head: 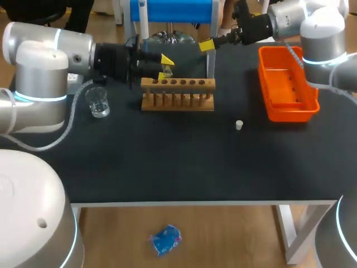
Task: Invert the test tube, pick up the pipette, mount the tip to pipette, aspirate from beaker and dispense into the tube, eject the tip, return the pipette, and cap with the stopper.
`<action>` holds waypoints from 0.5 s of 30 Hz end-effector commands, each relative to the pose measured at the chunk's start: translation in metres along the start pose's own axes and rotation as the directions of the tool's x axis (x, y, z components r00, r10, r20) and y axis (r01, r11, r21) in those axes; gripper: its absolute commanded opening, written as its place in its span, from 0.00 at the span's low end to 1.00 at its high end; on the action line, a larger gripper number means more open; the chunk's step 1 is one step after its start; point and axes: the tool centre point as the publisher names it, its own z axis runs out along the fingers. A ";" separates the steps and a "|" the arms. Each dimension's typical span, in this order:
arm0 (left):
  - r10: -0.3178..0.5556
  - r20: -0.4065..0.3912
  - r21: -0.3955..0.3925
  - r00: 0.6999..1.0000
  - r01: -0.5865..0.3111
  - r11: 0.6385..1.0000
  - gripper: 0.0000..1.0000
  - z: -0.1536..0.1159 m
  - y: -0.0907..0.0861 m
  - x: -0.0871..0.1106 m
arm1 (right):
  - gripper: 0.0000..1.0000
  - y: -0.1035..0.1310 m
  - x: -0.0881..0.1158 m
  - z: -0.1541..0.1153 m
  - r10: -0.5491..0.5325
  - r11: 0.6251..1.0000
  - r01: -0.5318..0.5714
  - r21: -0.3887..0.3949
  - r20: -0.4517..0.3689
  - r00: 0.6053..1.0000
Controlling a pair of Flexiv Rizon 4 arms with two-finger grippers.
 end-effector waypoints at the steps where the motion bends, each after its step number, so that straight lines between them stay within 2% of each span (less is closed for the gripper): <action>1: -0.208 0.000 -0.028 0.978 0.207 0.978 0.00 -0.010 0.007 -0.003 | 1.00 -0.008 -0.003 -0.001 -0.137 0.982 0.127 0.137 0.064 0.989; 2: -0.242 0.010 -0.019 0.970 0.243 0.970 0.00 -0.011 0.007 -0.004 | 1.00 -0.010 -0.005 -0.001 -0.175 0.974 0.163 0.156 0.068 0.982; 3: -0.326 0.028 -0.017 0.945 0.326 0.945 0.00 -0.011 0.007 -0.006 | 1.00 -0.012 -0.006 -0.002 -0.198 0.969 0.184 0.163 0.072 0.978; 5: -0.382 0.025 -0.024 0.924 0.382 0.924 0.00 -0.009 0.009 -0.010 | 1.00 -0.017 -0.009 -0.006 -0.281 0.938 0.247 0.244 0.116 0.953; 6: -0.423 0.026 -0.014 0.906 0.424 0.906 0.00 -0.007 0.009 -0.012 | 1.00 -0.020 -0.009 -0.008 -0.307 0.928 0.268 0.258 0.127 0.943; 8: -0.452 0.046 0.005 0.891 0.452 0.892 0.00 -0.002 0.010 -0.017 | 1.00 -0.024 -0.010 -0.012 -0.373 0.898 0.316 0.306 0.150 0.916; 9: -0.489 0.041 0.006 0.871 0.489 0.872 0.00 0.000 0.011 -0.019 | 1.00 -0.026 -0.010 -0.014 -0.390 0.891 0.330 0.310 0.153 0.908; 11: -0.529 0.057 0.035 0.847 0.527 0.849 0.00 0.006 0.013 -0.023 | 1.00 -0.031 -0.012 -0.017 -0.467 0.840 0.376 0.392 0.166 0.869; 15: -0.630 0.027 0.024 0.776 0.630 0.776 0.00 0.016 0.018 -0.027 | 1.00 -0.046 -0.018 -0.023 -0.565 0.763 0.439 0.474 0.161 0.809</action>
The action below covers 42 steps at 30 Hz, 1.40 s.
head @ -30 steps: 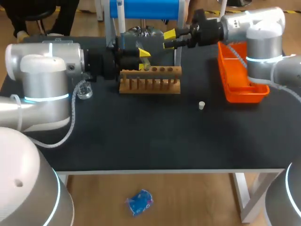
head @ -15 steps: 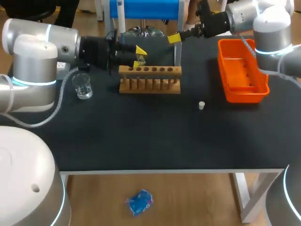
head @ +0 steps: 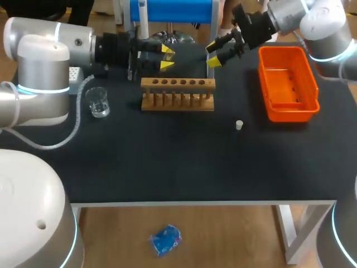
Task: Invert the test tube, pick up the pipette, mount the tip to pipette, aspirate from beaker and dispense into the tube, eject the tip, return the pipette, and cap with the stopper.
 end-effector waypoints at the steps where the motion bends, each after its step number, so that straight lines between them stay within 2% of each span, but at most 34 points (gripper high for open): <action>1: -0.217 -0.008 0.012 0.976 0.217 0.976 0.00 0.016 0.006 -0.010 | 1.00 -0.011 0.009 -0.005 -0.211 0.966 0.189 0.174 0.113 0.971; 6: -0.275 0.015 0.015 0.961 0.275 0.961 0.00 0.027 0.013 -0.018 | 1.00 -0.036 0.007 -0.009 -0.199 0.973 0.187 0.133 0.078 0.977; 10: -0.303 0.025 0.027 0.953 0.302 0.953 0.00 0.037 0.022 -0.021 | 1.00 -0.046 0.009 -0.009 -0.187 0.979 0.182 0.092 0.055 0.981; 13: -0.297 0.047 0.022 0.954 0.296 0.955 0.00 0.043 0.027 -0.024 | 1.00 -0.046 0.009 -0.009 -0.187 0.979 0.182 0.092 0.055 0.981; 26: -0.297 0.047 0.022 0.954 0.296 0.955 0.00 0.043 0.027 -0.024 | 1.00 -0.046 0.009 -0.009 -0.187 0.979 0.182 0.092 0.055 0.981; 33: -0.297 0.047 0.022 0.954 0.296 0.955 0.00 0.043 0.027 -0.024 | 1.00 -0.067 0.002 -0.005 -0.253 0.961 0.242 0.134 0.080 0.964; 42: -0.324 0.049 0.056 0.945 0.321 0.945 0.00 0.052 0.035 -0.029 | 1.00 -0.076 -0.007 0.000 -0.306 0.946 0.294 0.135 0.077 0.949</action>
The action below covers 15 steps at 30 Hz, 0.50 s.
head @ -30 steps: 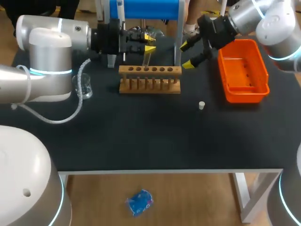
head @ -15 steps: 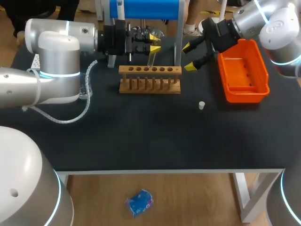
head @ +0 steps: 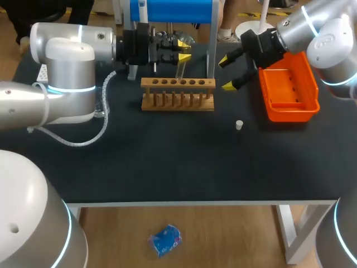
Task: Invert the test tube, pick up the pipette, mount the tip to pipette, aspirate from beaker and dispense into the tube, eject the tip, return the pipette, and cap with the stopper.
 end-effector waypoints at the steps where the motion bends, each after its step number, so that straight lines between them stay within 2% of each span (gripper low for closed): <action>1: -0.011 -0.004 0.020 1.000 0.011 1.000 0.00 0.008 0.008 -0.008 | 1.00 -0.005 -0.006 0.006 -0.008 1.000 0.008 -0.002 -0.009 1.000; 15: -0.073 -0.002 0.026 0.997 0.074 0.997 0.00 0.015 0.028 -0.027 | 1.00 -0.016 -0.010 0.015 -0.031 0.999 0.031 -0.031 -0.003 1.000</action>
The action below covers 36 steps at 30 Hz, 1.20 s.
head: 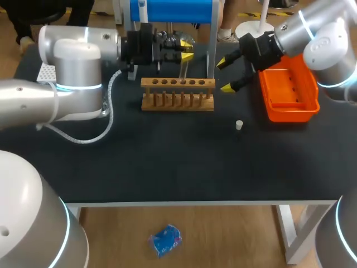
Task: Invert the test tube, pick up the pipette, mount the tip to pipette, aspirate from beaker and dispense into the tube, eject the tip, return the pipette, and cap with the stopper.
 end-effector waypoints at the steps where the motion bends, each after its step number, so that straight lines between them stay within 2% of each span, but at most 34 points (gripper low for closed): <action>1: -0.009 -0.008 0.009 1.000 0.009 1.000 0.00 0.003 0.006 -0.011 | 1.00 -0.004 0.000 0.002 -0.002 1.000 0.002 -0.008 -0.001 1.000; 11: -0.025 -0.004 0.009 1.000 0.025 1.000 0.00 -0.001 0.017 -0.024 | 1.00 -0.004 0.000 0.002 -0.002 1.000 0.002 -0.008 -0.001 1.000; 27: -0.040 0.015 0.010 0.999 0.040 0.999 0.00 -0.004 0.034 -0.029 | 1.00 -0.004 0.000 0.002 -0.002 1.000 0.002 -0.008 -0.001 1.000; 36: -0.046 0.015 0.009 0.999 0.046 0.999 0.00 -0.003 0.037 -0.029 | 1.00 -0.004 0.000 0.002 -0.002 1.000 0.002 -0.008 -0.001 1.000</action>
